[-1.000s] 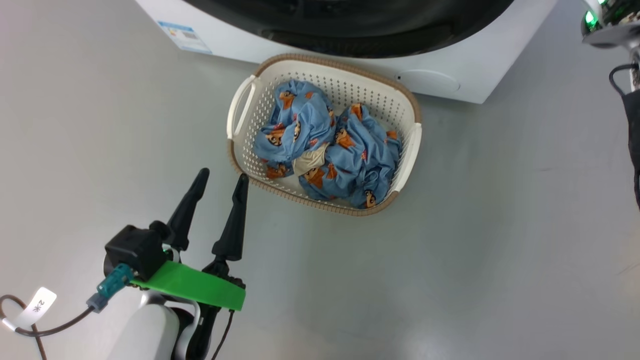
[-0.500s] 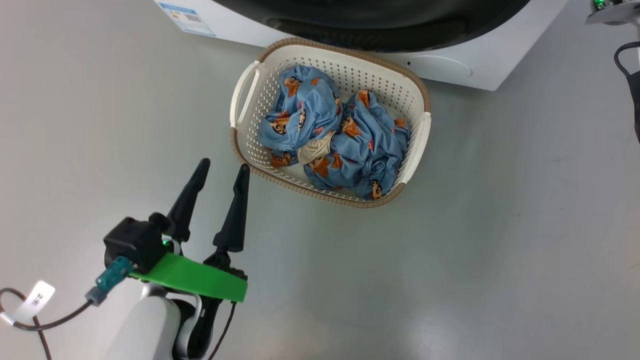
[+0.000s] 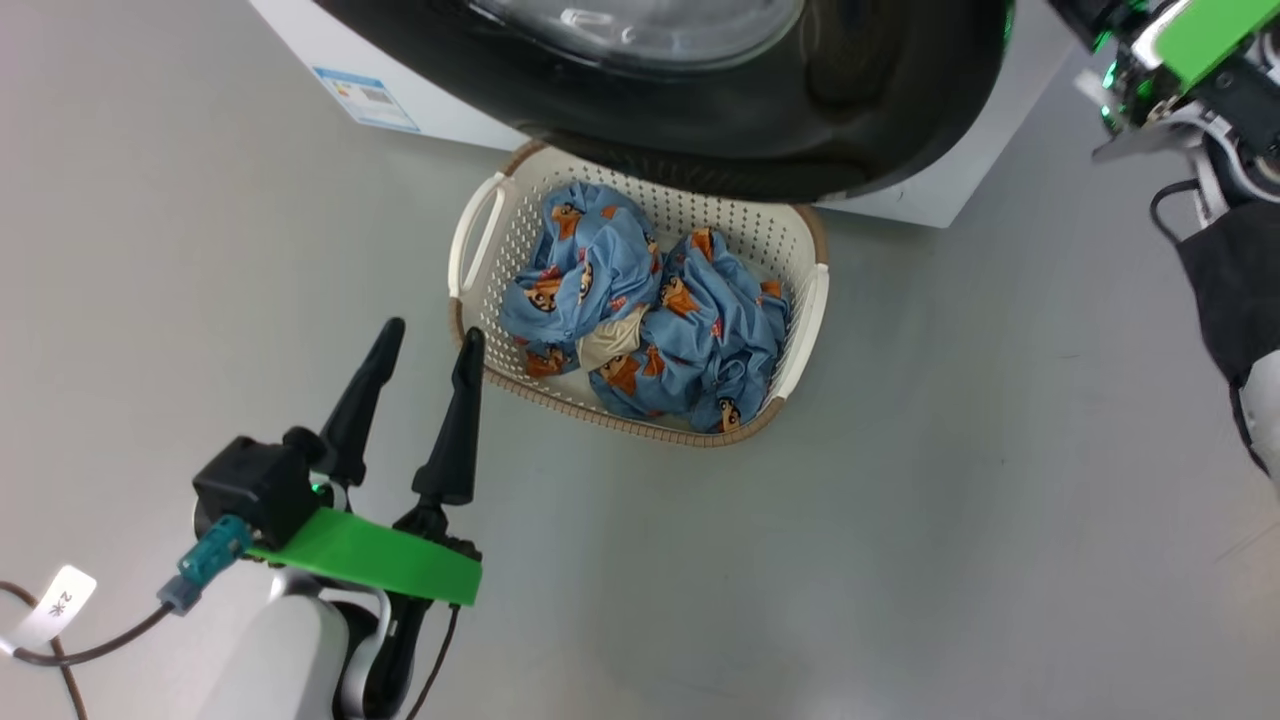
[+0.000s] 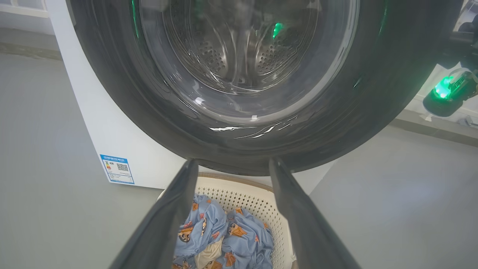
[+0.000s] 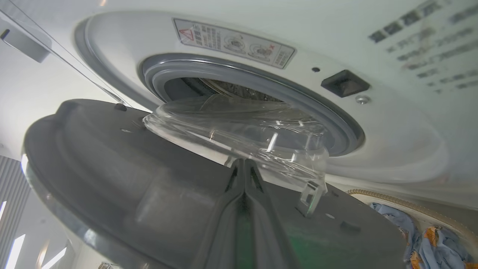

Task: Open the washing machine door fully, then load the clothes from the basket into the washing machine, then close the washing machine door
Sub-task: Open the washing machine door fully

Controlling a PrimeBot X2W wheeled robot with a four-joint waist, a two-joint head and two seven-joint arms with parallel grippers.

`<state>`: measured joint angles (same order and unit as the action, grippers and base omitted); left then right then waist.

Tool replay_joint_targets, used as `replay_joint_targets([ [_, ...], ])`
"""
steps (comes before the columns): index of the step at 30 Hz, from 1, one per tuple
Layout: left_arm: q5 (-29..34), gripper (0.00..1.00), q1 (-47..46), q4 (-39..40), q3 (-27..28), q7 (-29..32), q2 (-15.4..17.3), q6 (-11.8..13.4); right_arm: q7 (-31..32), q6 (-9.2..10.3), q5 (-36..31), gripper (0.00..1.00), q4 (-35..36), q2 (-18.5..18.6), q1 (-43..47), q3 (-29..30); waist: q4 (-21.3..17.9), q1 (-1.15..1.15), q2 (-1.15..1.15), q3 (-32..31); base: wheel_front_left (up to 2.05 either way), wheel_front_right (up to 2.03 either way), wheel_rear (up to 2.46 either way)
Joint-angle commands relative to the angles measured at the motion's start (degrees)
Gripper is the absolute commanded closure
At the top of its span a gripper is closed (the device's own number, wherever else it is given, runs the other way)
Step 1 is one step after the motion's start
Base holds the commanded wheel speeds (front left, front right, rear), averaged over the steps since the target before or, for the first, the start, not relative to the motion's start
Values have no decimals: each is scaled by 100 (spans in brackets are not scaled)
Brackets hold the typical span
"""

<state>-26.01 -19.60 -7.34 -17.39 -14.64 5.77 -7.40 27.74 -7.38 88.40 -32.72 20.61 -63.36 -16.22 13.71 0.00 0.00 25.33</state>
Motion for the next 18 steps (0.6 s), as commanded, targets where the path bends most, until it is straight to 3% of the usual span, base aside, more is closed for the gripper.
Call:
replay_joint_targets([
  [1,52,0,129,104,223,-36,149,-9,127,-11,66,100,238,-271,151,-179,-47,0,0,-91,0,0,0],
  [18,128,0,506,32,280,-36,158,-9,518,-11,100,100,785,-338,1049,-620,-55,0,0,-803,0,0,0],
])
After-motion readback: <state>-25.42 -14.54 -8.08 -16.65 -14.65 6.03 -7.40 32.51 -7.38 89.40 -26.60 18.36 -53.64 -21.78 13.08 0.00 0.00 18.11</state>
